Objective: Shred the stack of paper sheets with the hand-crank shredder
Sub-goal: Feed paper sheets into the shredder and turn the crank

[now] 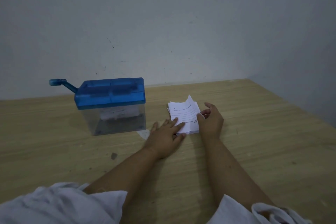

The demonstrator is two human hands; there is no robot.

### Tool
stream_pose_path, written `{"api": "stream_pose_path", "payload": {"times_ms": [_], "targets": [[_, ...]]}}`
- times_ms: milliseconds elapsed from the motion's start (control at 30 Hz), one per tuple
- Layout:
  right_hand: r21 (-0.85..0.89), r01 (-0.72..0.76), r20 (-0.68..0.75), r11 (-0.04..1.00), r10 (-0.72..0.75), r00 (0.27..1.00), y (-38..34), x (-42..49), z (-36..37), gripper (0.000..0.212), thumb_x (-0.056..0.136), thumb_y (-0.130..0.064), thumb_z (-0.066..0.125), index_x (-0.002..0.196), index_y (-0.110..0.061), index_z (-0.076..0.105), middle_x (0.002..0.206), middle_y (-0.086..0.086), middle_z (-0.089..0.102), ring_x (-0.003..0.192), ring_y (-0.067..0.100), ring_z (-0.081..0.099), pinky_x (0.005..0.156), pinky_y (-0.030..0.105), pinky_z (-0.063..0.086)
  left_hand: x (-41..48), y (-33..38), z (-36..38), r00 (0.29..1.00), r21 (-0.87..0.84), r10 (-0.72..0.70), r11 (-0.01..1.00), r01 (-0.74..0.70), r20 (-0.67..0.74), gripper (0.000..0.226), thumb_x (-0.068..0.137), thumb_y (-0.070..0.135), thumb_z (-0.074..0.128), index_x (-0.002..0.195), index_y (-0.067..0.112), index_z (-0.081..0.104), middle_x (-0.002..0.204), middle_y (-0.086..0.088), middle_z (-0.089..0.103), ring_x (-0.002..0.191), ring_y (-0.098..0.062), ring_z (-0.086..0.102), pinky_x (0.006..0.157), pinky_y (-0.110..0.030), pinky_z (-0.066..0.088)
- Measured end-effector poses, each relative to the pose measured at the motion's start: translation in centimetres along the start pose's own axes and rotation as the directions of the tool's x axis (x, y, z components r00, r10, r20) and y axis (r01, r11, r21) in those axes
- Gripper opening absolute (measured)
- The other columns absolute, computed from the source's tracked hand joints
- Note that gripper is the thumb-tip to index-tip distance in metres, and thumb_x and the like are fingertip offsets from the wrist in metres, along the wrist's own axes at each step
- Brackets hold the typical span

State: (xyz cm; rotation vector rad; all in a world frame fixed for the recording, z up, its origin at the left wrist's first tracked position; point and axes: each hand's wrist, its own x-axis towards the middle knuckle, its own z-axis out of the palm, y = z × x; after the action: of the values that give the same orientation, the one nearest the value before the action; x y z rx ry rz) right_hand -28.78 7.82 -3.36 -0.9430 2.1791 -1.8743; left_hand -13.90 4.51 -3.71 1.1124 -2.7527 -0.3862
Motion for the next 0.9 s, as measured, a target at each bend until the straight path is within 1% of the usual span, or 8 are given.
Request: {"api": "stream_pose_path", "payload": {"times_ms": [167, 367, 433, 500, 567, 633, 767, 900], "targets": [[-0.021, -0.03, -0.067, 0.999, 0.029, 0.997, 0.0, 0.0, -0.3, 0.039, 0.075, 0.001, 0.069, 0.112, -0.007, 0.061, 0.068, -0.006, 0.056, 0.069, 0.012, 0.056, 0.068, 0.021, 0.042, -0.1, 0.1, 0.0, 1.0, 0.003, 0.0, 1.0, 0.0, 0.004, 0.052, 0.099, 0.05, 0.025, 0.149, 0.037, 0.016, 0.159, 0.007, 0.005, 0.146, -0.014, 0.001, 0.116, -0.041, -0.004], [-0.001, 0.021, -0.073, 1.0, -0.021, 0.997, -0.1, -0.1, -0.2, 0.028, 0.082, 0.002, 0.062, 0.11, -0.005, 0.063, 0.084, 0.005, 0.064, 0.076, 0.015, 0.057, 0.072, 0.027, 0.045, 0.1, -0.1, 0.4, 0.999, -0.057, -0.012, 0.998, 0.01, -0.041, 0.059, 0.098, 0.051, 0.029, 0.15, 0.036, 0.006, 0.159, 0.005, -0.003, 0.146, -0.013, 0.003, 0.117, -0.037, 0.001], [0.008, 0.102, -0.093, 0.995, -0.101, 0.991, -0.5, -0.4, 0.1, 0.027, 0.085, 0.002, 0.058, 0.11, -0.005, 0.063, 0.089, 0.004, 0.064, 0.081, 0.014, 0.057, 0.075, 0.027, 0.047, 0.1, -0.1, 0.6, 0.989, -0.16, -0.045, 0.987, 0.023, -0.138, 0.066, 0.097, 0.051, 0.035, 0.151, 0.031, 0.003, 0.159, 0.005, 0.002, 0.145, -0.014, 0.011, 0.117, -0.036, 0.012], [0.036, 0.165, -0.125, 0.986, -0.159, 0.979, -1.3, -0.7, 0.2, 0.026, 0.087, 0.002, 0.055, 0.11, -0.005, 0.064, 0.092, 0.0, 0.062, 0.083, 0.011, 0.057, 0.074, 0.017, 0.043, -0.4, 0.2, 0.1, 0.954, -0.297, -0.041, 0.954, -0.051, -0.295, 0.068, 0.096, 0.045, 0.043, 0.152, 0.025, 0.008, 0.157, 0.004, 0.019, 0.14, -0.013, 0.026, 0.114, -0.033, 0.028], [0.115, 0.18, -0.17, 0.977, -0.159, 0.972, -2.2, -1.1, 0.0, 0.024, 0.087, 0.004, 0.054, 0.107, -0.005, 0.066, 0.093, -0.002, 0.062, 0.079, 0.002, 0.057, 0.07, 0.004, 0.039, -1.3, 0.6, -0.7, 0.887, -0.415, -0.058, 0.896, -0.156, -0.457, 0.057, 0.097, 0.032, 0.048, 0.146, 0.018, 0.024, 0.145, 0.011, 0.035, 0.129, -0.005, 0.037, 0.105, -0.025, 0.037], [0.228, 0.178, -0.201, 0.957, -0.132, 0.971, -3.1, -1.3, -0.3, 0.023, 0.087, 0.006, 0.053, 0.098, -0.006, 0.069, 0.094, 0.0, 0.065, 0.076, -0.009, 0.057, 0.069, 0.0, 0.039, -2.8, 1.1, -1.6, 0.825, -0.544, -0.182, 0.822, -0.171, -0.535, 0.042, 0.096, 0.024, 0.051, 0.135, 0.018, 0.037, 0.127, 0.015, 0.04, 0.117, -0.003, 0.042, 0.094, -0.018, 0.039], [0.382, 0.118, -0.145, 0.916, -0.066, 0.987, -6.1, -2.0, -0.2, 0.024, 0.088, 0.004, 0.054, 0.087, -0.015, 0.071, 0.093, -0.001, 0.068, 0.081, -0.006, 0.06, 0.076, 0.007, 0.046, -4.6, 1.0, -4.8, 0.821, -0.648, -0.228, 0.732, -0.21, -0.523, 0.029, 0.095, 0.028, 0.05, 0.119, 0.029, 0.033, 0.111, 0.008, 0.049, 0.101, -0.009, 0.055, 0.075, -0.01, 0.045], [0.487, 0.071, -0.077, 0.871, -0.039, 0.996, -9.6, -3.7, 1.2, 0.023, 0.09, -0.002, 0.056, 0.089, -0.02, 0.07, 0.089, -0.013, 0.066, 0.087, 0.003, 0.062, 0.081, 0.013, 0.051, -5.5, -0.5, -9.5, 0.893, -0.76, -0.24, 0.631, -0.156, -0.382, 0.046, 0.093, 0.03, 0.055, 0.129, 0.036, 0.027, 0.111, 0.003, 0.055, 0.085, -0.006, 0.058, 0.072, -0.019, 0.051]]}}
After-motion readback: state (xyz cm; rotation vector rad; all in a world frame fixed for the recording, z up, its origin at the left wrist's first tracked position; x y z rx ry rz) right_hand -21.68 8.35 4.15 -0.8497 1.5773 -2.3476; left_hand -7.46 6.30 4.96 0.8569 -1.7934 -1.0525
